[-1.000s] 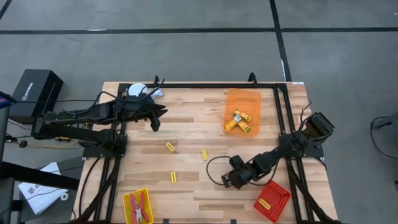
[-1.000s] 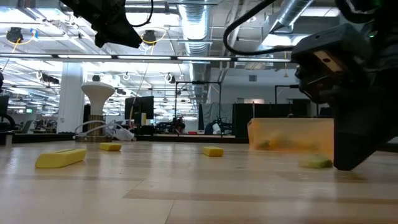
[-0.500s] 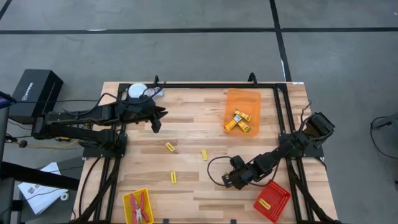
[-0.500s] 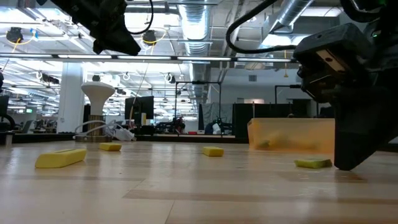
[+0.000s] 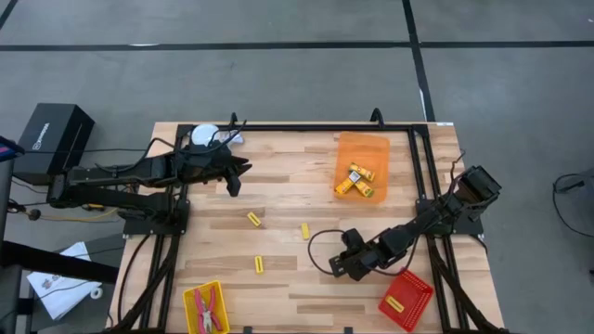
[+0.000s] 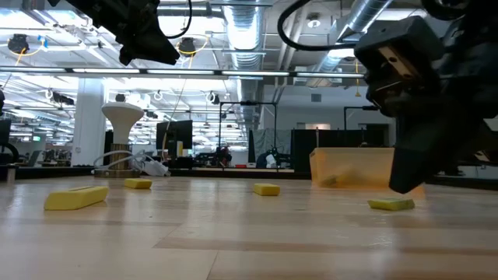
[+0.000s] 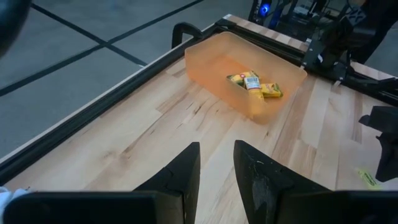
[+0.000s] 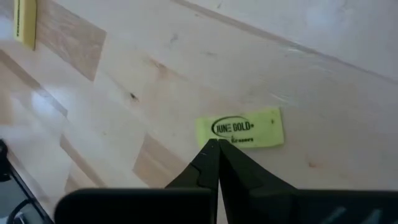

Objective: Pick & Place School Supplies
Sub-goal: Put the yellow eraser into the red bin

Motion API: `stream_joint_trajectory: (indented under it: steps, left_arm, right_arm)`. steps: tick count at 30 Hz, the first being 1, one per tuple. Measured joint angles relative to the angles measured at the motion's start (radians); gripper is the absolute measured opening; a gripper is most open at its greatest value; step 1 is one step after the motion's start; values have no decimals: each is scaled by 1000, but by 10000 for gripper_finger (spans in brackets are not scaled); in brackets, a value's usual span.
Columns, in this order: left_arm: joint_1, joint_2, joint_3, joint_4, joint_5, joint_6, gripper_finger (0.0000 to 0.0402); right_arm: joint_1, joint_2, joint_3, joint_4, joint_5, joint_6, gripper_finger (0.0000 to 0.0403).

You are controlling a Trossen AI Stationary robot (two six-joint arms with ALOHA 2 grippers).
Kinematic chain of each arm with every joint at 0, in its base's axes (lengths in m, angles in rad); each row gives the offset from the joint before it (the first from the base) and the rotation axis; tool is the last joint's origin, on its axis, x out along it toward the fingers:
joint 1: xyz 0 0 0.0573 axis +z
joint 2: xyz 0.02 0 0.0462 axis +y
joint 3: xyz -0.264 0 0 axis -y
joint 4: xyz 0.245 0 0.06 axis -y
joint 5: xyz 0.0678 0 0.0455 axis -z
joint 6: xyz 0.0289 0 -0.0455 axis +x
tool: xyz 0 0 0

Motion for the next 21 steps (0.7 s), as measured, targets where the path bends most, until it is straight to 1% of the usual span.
stream_joint_trajectory:
  steps: [8, 13, 21]
  left_arm:
    - [0, 0, 0, 7, 0, -3, 92]
    - [0, 0, 0, 7, 0, -3, 92]
    - [0, 0, 0, 6, 0, -3, 92]
  right_arm:
    - [0, -1, 1, 2, 10, -2, 0]
    - [-4, -1, 1, 2, 38, -2, 0]
    - [-21, -1, 2, -5, 34, -15, 0]
